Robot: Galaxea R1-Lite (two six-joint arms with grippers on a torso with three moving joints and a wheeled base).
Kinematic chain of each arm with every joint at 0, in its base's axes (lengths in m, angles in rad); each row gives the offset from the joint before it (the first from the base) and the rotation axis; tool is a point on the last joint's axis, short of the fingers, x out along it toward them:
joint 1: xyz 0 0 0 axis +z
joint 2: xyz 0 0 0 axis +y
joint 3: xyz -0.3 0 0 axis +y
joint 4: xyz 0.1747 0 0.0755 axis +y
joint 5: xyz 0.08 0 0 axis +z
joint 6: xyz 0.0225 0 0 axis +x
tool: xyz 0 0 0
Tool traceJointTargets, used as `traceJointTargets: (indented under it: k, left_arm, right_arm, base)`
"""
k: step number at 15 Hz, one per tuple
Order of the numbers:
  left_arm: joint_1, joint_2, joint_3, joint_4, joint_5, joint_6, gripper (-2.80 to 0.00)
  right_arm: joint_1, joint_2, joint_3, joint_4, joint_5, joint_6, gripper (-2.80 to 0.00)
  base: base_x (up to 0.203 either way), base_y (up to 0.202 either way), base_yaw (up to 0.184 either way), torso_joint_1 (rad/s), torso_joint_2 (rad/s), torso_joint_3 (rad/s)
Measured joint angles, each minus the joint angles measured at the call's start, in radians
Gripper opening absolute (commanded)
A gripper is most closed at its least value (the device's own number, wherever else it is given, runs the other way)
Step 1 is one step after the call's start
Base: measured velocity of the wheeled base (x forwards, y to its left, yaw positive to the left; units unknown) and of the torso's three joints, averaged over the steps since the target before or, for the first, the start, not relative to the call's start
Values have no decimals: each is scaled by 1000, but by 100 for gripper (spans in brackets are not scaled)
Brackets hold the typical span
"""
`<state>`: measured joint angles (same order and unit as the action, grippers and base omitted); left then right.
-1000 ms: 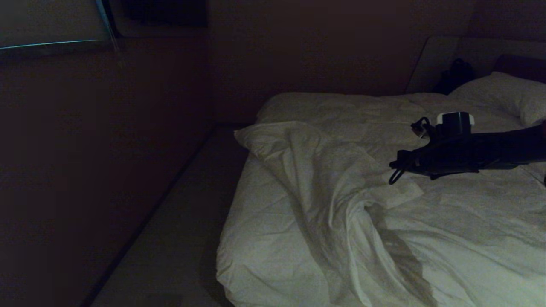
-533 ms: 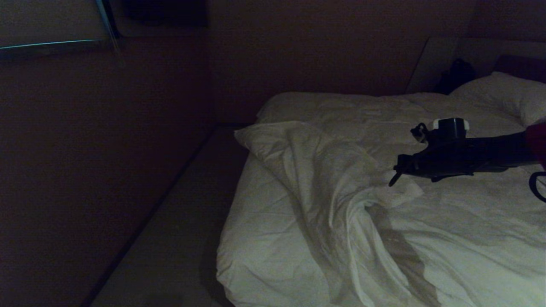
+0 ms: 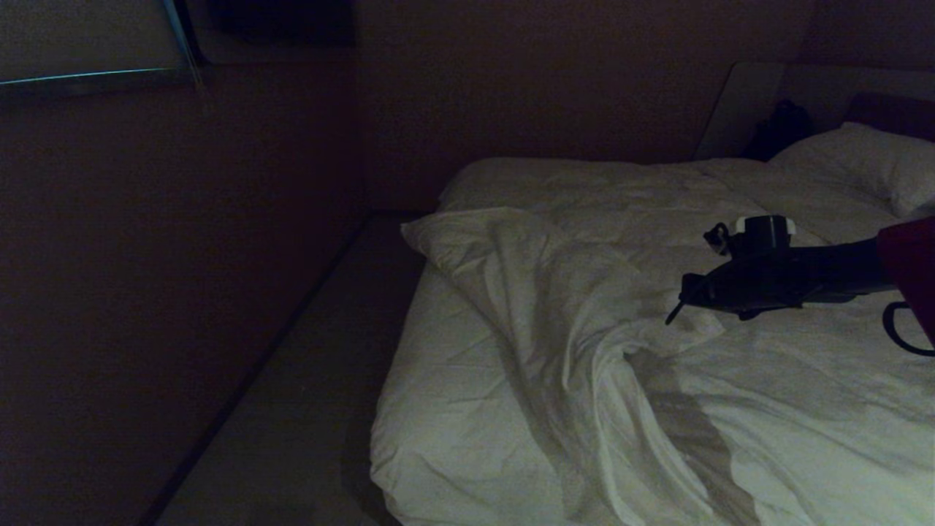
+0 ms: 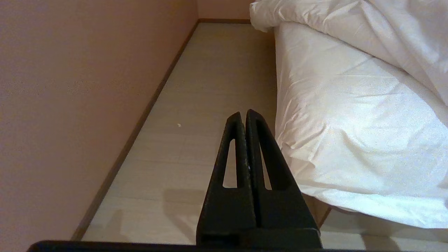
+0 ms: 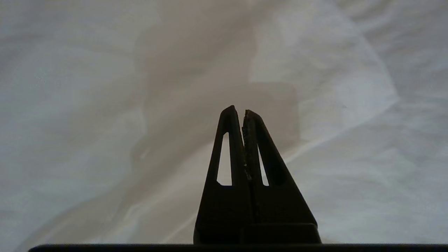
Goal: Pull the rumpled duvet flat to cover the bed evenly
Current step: Flatten the corners of the folded blanket
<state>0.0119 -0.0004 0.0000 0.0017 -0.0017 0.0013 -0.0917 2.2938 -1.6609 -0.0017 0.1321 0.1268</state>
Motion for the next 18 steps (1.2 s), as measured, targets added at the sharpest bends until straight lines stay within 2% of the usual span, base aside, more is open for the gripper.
traceJointTargets:
  k: [3, 4, 11, 18]
  left_arm:
    - [0, 0, 0, 0, 0, 0, -280]
    - [0, 0, 0, 0, 0, 0, -280]
    - [0, 0, 0, 0, 0, 0, -280]
    - [0, 0, 0, 0, 0, 0, -280]
  right_arm:
    - [0, 27, -31, 0, -5, 18, -280]
    - [-2, 36, -40, 1, -6, 28, 0]
    - [-2, 73, -67, 6, -19, 36, 0]
    - [6, 132, -98, 3, -109, 39, 0]
  base:
    - [0, 0, 0, 0, 0, 0]
    - [0, 0, 0, 0, 0, 0]
    - [0, 0, 0, 0, 0, 0]
    - [0, 0, 0, 0, 0, 0]
